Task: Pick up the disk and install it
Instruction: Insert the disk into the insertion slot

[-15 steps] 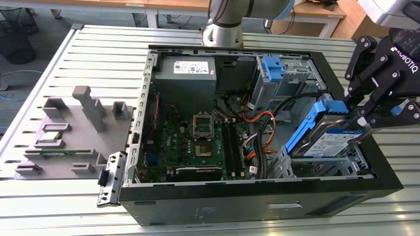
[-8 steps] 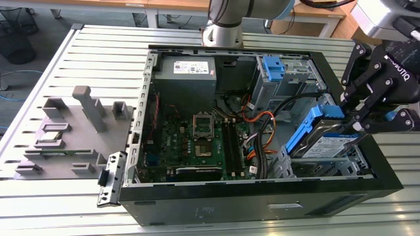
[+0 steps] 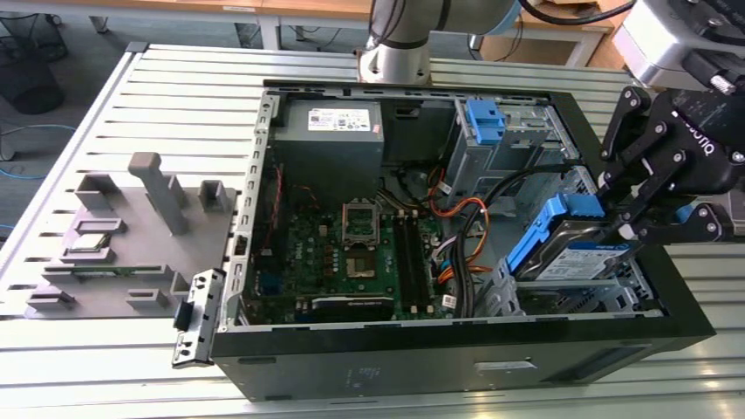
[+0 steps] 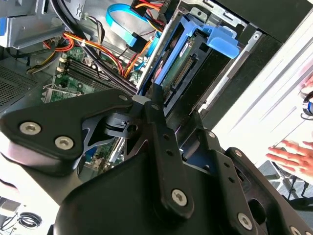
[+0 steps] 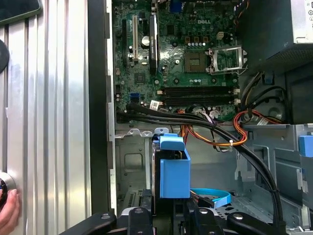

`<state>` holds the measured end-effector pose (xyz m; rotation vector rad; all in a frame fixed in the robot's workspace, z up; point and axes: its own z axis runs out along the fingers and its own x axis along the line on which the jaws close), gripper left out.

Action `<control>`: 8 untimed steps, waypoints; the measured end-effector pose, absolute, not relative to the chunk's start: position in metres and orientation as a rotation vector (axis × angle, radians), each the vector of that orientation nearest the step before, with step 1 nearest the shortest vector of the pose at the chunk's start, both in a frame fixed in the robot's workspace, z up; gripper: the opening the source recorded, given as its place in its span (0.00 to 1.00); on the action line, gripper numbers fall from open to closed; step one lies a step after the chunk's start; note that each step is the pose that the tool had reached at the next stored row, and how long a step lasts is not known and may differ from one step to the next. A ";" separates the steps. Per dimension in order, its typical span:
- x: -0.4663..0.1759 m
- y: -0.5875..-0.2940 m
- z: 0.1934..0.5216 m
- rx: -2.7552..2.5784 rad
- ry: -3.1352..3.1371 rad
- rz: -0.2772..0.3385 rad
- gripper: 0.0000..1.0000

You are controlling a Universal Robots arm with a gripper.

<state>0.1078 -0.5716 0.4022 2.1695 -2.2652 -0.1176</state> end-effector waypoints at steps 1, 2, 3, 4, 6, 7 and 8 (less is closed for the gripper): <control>0.108 -0.572 0.402 2.169 -2.265 -0.117 0.35; 0.108 -0.572 0.402 2.169 -2.265 -0.118 0.35; 0.108 -0.572 0.402 2.170 -2.265 -0.118 0.35; 0.108 -0.572 0.401 2.170 -2.265 -0.118 0.35; 0.108 -0.572 0.398 2.169 -2.265 -0.118 0.35; 0.108 -0.572 0.396 2.170 -2.265 -0.118 0.35; 0.108 -0.572 0.395 2.170 -2.265 -0.118 0.35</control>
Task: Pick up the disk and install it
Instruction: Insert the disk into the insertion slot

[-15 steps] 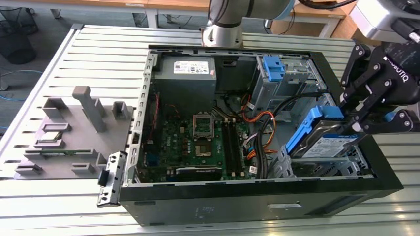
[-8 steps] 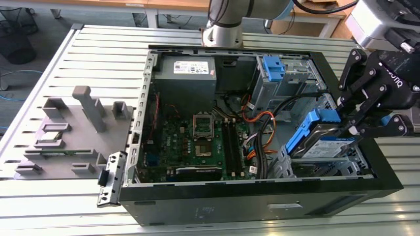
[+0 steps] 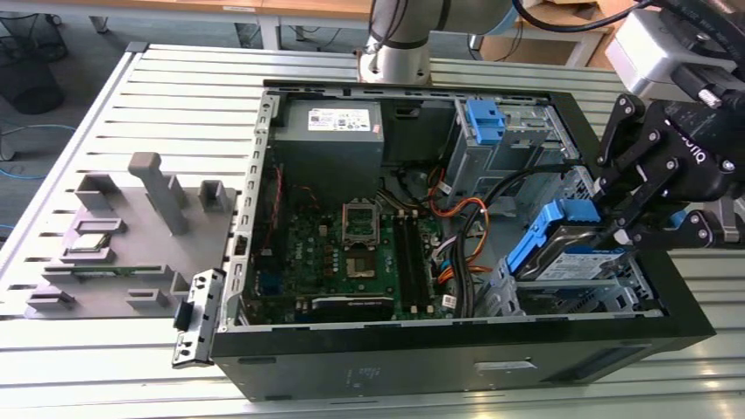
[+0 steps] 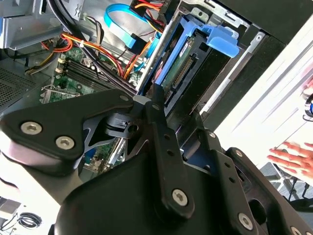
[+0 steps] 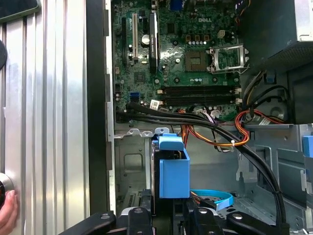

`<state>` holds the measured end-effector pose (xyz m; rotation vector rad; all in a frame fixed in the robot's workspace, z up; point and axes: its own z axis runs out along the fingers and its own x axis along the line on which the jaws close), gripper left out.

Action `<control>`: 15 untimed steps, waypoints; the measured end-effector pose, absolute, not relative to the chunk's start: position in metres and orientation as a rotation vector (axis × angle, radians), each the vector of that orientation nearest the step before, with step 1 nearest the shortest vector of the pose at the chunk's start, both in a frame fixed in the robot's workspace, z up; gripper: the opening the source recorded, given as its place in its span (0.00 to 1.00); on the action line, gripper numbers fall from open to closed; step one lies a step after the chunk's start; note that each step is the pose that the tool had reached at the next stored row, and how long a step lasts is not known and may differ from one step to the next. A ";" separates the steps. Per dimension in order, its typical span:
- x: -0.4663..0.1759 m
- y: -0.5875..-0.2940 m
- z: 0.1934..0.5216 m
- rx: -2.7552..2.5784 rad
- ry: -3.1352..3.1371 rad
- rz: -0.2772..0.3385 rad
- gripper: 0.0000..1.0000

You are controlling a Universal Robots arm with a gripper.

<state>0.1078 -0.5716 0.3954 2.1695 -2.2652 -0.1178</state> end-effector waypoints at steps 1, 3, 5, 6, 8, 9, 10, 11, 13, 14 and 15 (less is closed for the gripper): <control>0.108 -0.572 0.395 2.170 -2.265 -0.118 0.35; 0.108 -0.572 0.395 2.169 -2.265 -0.118 0.35; 0.108 -0.572 0.395 2.169 -2.265 -0.117 0.35; 0.108 -0.572 0.395 2.169 -2.265 -0.118 0.35; 0.108 -0.572 0.395 2.169 -2.265 -0.118 0.36; 0.108 -0.572 0.395 2.169 -2.265 -0.118 0.36; 0.108 -0.572 0.395 2.169 -2.265 -0.117 0.42; 0.108 -0.572 0.395 2.169 -2.265 -0.117 0.42; 0.108 -0.572 0.395 2.169 -2.265 -0.118 0.48; 0.108 -0.572 0.395 2.169 -2.265 -0.118 0.48; 0.108 -0.572 0.394 2.171 -2.266 -0.117 0.48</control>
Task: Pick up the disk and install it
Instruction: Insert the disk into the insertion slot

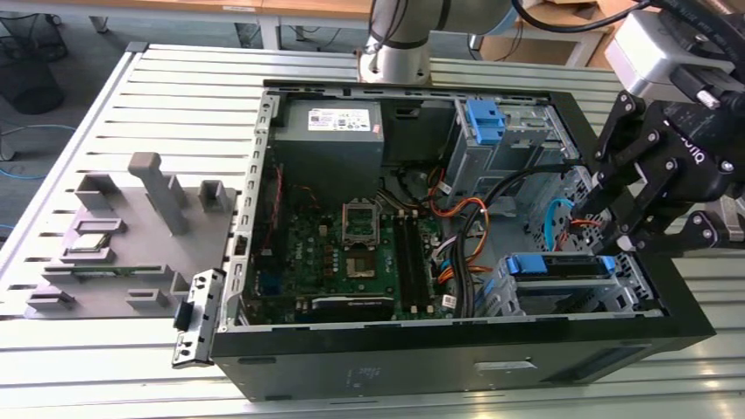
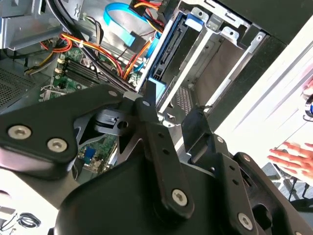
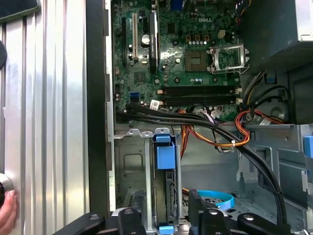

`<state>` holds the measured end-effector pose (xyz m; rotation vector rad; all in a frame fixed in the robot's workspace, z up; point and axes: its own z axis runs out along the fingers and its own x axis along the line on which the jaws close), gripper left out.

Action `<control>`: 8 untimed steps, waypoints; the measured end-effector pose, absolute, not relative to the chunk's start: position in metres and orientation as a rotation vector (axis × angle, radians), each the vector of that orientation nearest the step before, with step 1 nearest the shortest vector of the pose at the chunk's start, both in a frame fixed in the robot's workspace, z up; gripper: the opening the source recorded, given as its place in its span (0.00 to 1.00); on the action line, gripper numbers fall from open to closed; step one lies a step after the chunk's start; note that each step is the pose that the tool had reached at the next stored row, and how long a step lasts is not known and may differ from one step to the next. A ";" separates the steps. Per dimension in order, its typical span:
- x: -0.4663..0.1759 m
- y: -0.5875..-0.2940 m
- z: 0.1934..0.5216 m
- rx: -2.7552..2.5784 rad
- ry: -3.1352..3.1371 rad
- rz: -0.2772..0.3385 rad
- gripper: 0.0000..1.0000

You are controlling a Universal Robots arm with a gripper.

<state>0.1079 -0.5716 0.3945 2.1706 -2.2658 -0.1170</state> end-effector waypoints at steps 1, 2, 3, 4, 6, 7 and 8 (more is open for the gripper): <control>0.108 -0.572 0.394 2.174 -2.267 -0.113 0.48; 0.108 -0.572 0.393 2.178 -2.268 -0.108 0.48; 0.108 -0.572 0.392 2.182 -2.268 -0.104 0.48; 0.108 -0.572 0.391 2.187 -2.268 -0.100 0.48; 0.108 -0.572 0.390 2.197 -2.265 -0.092 0.48; 0.108 -0.572 0.389 2.202 -2.264 -0.088 0.48; 0.107 -0.572 0.388 2.206 -2.263 -0.086 0.48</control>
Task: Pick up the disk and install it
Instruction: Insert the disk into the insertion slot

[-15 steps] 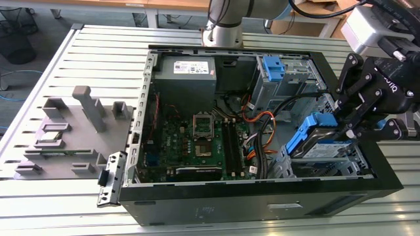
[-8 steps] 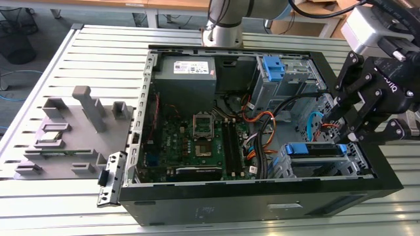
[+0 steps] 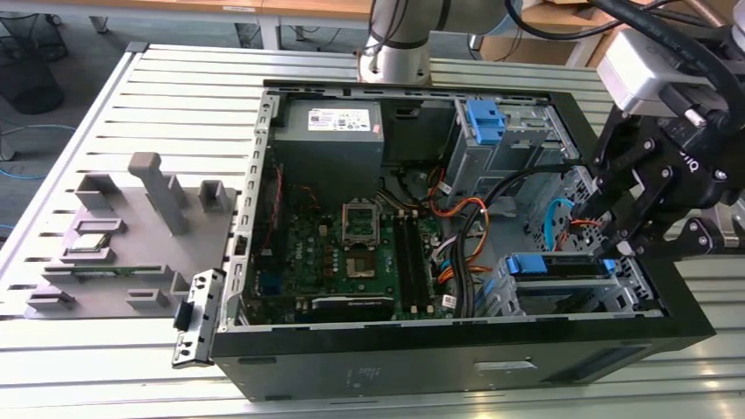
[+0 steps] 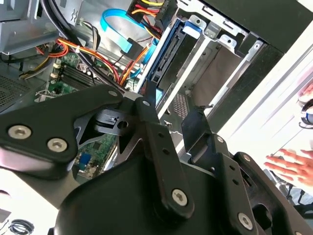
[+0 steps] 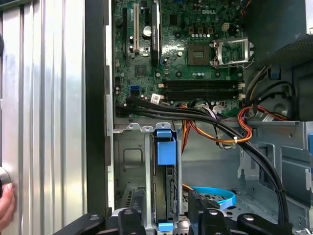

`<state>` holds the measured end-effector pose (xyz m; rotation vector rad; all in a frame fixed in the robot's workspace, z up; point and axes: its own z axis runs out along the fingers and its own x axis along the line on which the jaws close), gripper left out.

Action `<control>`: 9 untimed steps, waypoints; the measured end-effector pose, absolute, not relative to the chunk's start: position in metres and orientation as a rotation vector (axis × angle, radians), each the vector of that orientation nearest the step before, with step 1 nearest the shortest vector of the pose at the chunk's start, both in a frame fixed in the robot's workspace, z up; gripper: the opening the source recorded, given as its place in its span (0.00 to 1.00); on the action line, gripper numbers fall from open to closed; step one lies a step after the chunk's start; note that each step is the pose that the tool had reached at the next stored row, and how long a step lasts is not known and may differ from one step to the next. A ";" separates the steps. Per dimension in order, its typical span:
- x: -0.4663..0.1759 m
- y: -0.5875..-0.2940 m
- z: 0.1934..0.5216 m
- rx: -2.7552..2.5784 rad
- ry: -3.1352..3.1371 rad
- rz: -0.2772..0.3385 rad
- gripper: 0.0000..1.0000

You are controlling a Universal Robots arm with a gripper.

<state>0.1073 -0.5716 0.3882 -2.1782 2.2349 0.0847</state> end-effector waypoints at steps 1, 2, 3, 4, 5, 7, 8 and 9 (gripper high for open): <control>0.107 -0.572 0.388 -2.179 2.233 0.083 0.48; 0.107 -0.572 0.387 -2.179 2.233 0.083 0.48; 0.107 -0.571 0.387 -2.179 2.232 0.083 0.48; 0.106 -0.571 0.387 -2.179 2.233 0.083 0.48; 0.106 -0.570 0.387 -2.179 2.233 0.083 0.48; 0.105 -0.568 0.386 -2.179 2.233 0.083 0.48; 0.105 -0.567 0.386 -2.179 2.233 0.082 0.48; 0.104 -0.566 0.386 -2.180 2.233 0.082 0.48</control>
